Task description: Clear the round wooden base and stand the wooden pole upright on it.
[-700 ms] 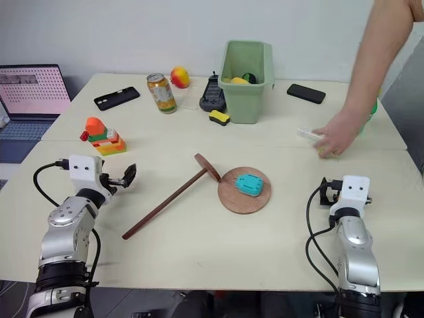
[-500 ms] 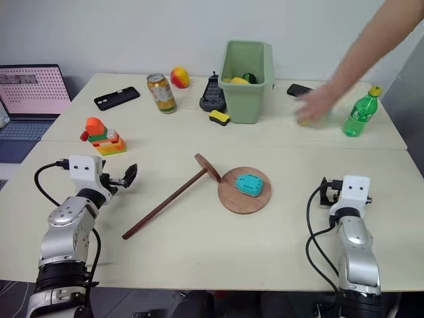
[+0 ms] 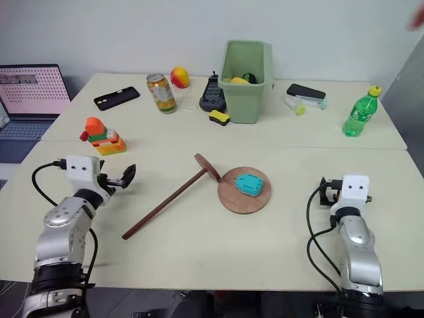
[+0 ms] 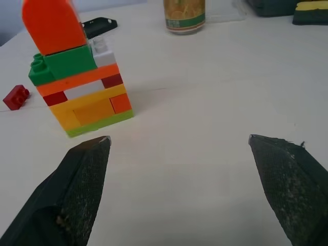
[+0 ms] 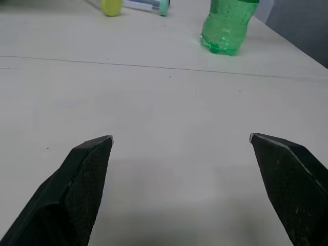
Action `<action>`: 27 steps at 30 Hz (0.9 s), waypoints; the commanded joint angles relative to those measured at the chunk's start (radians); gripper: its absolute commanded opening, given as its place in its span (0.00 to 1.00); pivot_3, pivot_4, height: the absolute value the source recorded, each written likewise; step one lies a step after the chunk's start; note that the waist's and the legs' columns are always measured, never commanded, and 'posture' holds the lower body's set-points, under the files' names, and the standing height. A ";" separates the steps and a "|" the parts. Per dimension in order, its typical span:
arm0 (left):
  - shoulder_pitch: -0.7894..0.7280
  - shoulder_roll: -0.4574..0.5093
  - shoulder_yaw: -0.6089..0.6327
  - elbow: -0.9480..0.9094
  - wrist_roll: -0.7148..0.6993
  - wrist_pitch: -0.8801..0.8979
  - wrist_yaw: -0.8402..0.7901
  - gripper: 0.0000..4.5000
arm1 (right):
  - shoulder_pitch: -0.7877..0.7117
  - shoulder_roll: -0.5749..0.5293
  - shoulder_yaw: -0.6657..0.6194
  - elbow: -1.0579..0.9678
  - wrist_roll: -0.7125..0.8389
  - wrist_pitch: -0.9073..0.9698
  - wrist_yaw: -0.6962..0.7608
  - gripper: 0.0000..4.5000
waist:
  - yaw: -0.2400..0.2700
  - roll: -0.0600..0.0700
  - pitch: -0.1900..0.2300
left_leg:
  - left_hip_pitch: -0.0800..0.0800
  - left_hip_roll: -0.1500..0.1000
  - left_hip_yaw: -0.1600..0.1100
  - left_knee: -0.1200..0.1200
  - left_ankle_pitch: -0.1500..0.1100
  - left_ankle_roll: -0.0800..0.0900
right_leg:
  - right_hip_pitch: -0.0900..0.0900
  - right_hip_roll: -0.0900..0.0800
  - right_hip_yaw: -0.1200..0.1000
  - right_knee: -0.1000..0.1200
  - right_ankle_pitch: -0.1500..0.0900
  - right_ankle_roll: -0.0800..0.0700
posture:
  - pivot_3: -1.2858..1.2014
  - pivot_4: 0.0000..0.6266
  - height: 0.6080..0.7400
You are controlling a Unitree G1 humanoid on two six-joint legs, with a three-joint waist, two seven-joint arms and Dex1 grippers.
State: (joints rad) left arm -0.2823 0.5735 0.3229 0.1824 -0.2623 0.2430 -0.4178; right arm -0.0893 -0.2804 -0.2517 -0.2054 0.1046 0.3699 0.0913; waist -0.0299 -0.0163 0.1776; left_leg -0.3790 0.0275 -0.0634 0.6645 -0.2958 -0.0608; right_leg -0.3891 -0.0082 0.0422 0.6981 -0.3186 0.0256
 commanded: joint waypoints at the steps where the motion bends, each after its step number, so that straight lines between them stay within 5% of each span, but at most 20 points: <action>1: 0.009 0.117 0.017 -0.148 -0.134 0.123 -0.208 0.99 | -0.049 -0.105 0.014 -0.112 0.205 0.106 0.266 1.00 | -0.002 0.000 0.000 | 0.000 0.000 0.000 0.000 0.000 0.000 | 0.000 0.000 0.000 0.000 0.000 0.000 | 0.52 0.24 1.00; 4: 0.009 0.255 -0.011 -0.299 -0.306 0.307 -0.430 0.99 | -0.134 -0.251 0.088 -0.132 0.369 0.215 0.556 1.00 | -0.003 0.000 0.001 | 0.000 0.000 0.000 0.000 0.000 0.000 | 0.000 0.004 -0.001 0.000 0.000 0.000 | 0.52 0.24 1.00; 11: -0.053 0.354 -0.098 -0.502 -0.466 0.494 -0.566 0.99 | -0.362 -0.353 0.266 0.044 0.381 0.229 0.822 1.00 | -0.002 0.000 0.002 | 0.001 0.000 -0.001 0.000 0.000 0.001 | 0.002 0.006 -0.001 -0.001 0.000 0.000 | 0.52 0.24 1.00; 27: -0.070 0.331 -0.210 -0.655 -0.452 0.471 -0.596 0.99 | -0.529 -0.257 0.490 0.356 0.184 0.028 0.981 1.00 | -0.002 -0.001 0.002 | -0.001 0.001 -0.001 0.001 0.000 0.000 | 0.000 0.005 0.000 -0.001 0.000 0.000 | 0.52 0.24 1.00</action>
State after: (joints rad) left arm -0.3320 0.9068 0.1045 -0.4461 -0.7060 0.7291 -1.0145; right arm -0.5968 -0.5479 0.2447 0.1487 0.3017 0.4331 1.0694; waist -0.0324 -0.0169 0.1796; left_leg -0.3802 0.0283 -0.0644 0.6658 -0.2959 -0.0603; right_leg -0.3893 -0.0028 0.0419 0.6970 -0.3187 0.0254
